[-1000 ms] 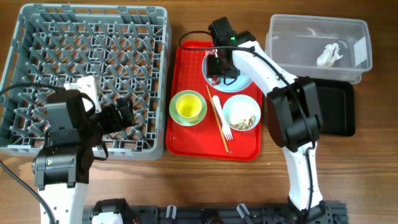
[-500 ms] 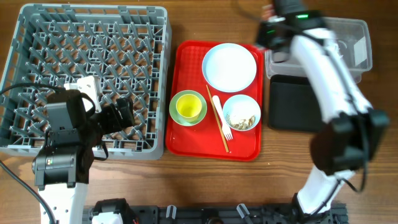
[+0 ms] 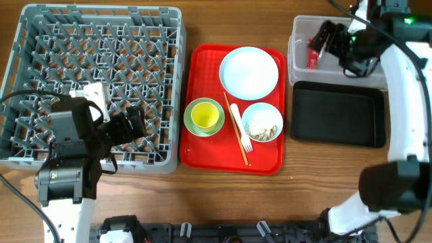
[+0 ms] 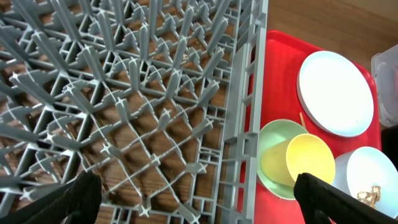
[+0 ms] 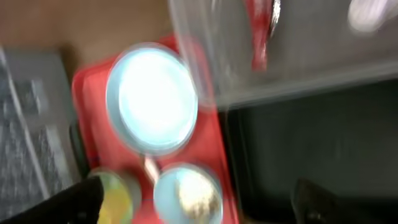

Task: Sort waste into correct bins and load items into the dishwasher rack
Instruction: 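Pick the red candy wrapper with the right gripper, drop it in the bin, then grasp the light blue bowl rim with the right gripper and lift it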

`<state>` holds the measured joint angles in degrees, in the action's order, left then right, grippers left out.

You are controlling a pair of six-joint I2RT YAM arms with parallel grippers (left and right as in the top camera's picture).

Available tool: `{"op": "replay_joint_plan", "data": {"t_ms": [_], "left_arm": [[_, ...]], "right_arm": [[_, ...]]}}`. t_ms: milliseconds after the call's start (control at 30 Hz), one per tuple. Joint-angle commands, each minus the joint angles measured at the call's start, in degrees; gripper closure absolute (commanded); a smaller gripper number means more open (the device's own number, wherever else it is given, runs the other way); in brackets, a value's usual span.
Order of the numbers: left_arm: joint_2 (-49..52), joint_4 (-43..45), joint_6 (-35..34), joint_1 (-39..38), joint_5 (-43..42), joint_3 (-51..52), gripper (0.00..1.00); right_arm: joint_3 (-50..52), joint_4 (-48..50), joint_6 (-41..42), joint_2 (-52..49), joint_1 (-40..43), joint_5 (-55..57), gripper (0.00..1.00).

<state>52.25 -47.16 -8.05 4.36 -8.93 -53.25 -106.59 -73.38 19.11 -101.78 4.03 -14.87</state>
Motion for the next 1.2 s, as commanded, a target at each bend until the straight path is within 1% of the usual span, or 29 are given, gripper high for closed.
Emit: {"op": "replay_joint_plan", "data": {"t_ms": [0,33,100,167,200,233,333,400,500,600,633,700,733,800,867,933,1000,1033,1067,1167], "left_arm": [[-0.2,0.1,-0.3,0.4,-0.7,-1.0,0.00],[-0.2,0.1,-0.3,0.4,-0.7,-1.0,0.00],[-0.2,0.1,-0.3,0.4,-0.7,-1.0,0.00],[-0.2,0.1,-0.3,0.4,-0.7,-1.0,0.00],[-0.2,0.1,-0.3,0.4,-0.7,-1.0,0.00],[-0.2,0.1,-0.3,0.4,-0.7,-1.0,0.00],[-0.2,0.0,-0.3,0.4,-0.7,-1.0,0.00],[-0.2,-0.3,-0.3,0.4,-0.7,-1.0,0.00],[-0.2,-0.7,-0.3,0.4,-0.7,-1.0,0.00],[-0.1,-0.7,-0.3,0.4,-0.7,-1.0,0.00],[-0.1,-0.7,-0.3,0.4,-0.7,-1.0,0.00],[-0.1,-0.7,-0.3,0.4,-0.7,-1.0,0.00],[-0.1,-0.7,-0.3,0.4,-0.7,-1.0,0.00],[-0.1,-0.7,-0.3,0.4,-0.7,-1.0,0.00],[-0.1,-0.7,-0.3,0.4,-0.7,-1.0,0.00],[-0.1,-0.7,-0.3,0.4,-0.7,-1.0,0.00],[-0.1,-0.7,-0.3,0.4,-0.7,-1.0,0.00],[-0.1,-0.7,-0.3,0.4,-0.7,-1.0,0.00],[-0.1,-0.7,-0.3,0.4,-0.7,-1.0,0.00],[-0.1,-0.7,-0.3,0.4,-0.7,-1.0,0.00]], "right_arm": [[2.3,-6.7,-5.9,4.3,-1.7,-1.9,0.06],[4.1,-7.1,-6.0,5.6,-2.3,-2.0,0.06],[10.9,-5.4,-5.6,9.8,-5.9,-2.2,0.06],[15.3,-3.4,-5.6,11.4,-10.2,-1.9,0.07],[17.7,-1.7,-5.4,11.3,-13.8,-1.2,0.06],[19.6,0.2,-4.7,11.0,-16.9,0.4,0.07],[24.8,7.1,2.1,8.6,-26.5,9.6,0.10],[26.5,11.6,3.7,6.0,-31.0,10.0,0.14],[26.5,14.7,8.5,0.3,-35.1,11.0,0.20],[26.5,16.2,11.2,-4.6,-36.5,11.1,0.32],[26.5,16.6,12.0,-6.4,-36.5,11.0,0.40],[26.5,17.5,13.9,-8.8,-36.4,11.1,0.46],[26.5,18.2,14.1,-9.6,-36.4,11.0,0.53],[26.5,18.7,14.9,-10.4,-36.4,11.1,0.59],[26.5,18.8,16.3,-11.4,-36.4,12.9,0.61],[26.5,18.6,17.1,-12.8,-36.4,13.4,0.68],[26.5,18.7,18.5,-13.7,-36.4,13.4,0.71],[26.5,18.9,18.6,-13.9,-36.4,13.6,0.77],[26.5,19.1,18.6,-13.8,-36.4,13.6,0.87],[26.5,19.1,18.5,-13.8,-36.3,13.8,0.96]]}}
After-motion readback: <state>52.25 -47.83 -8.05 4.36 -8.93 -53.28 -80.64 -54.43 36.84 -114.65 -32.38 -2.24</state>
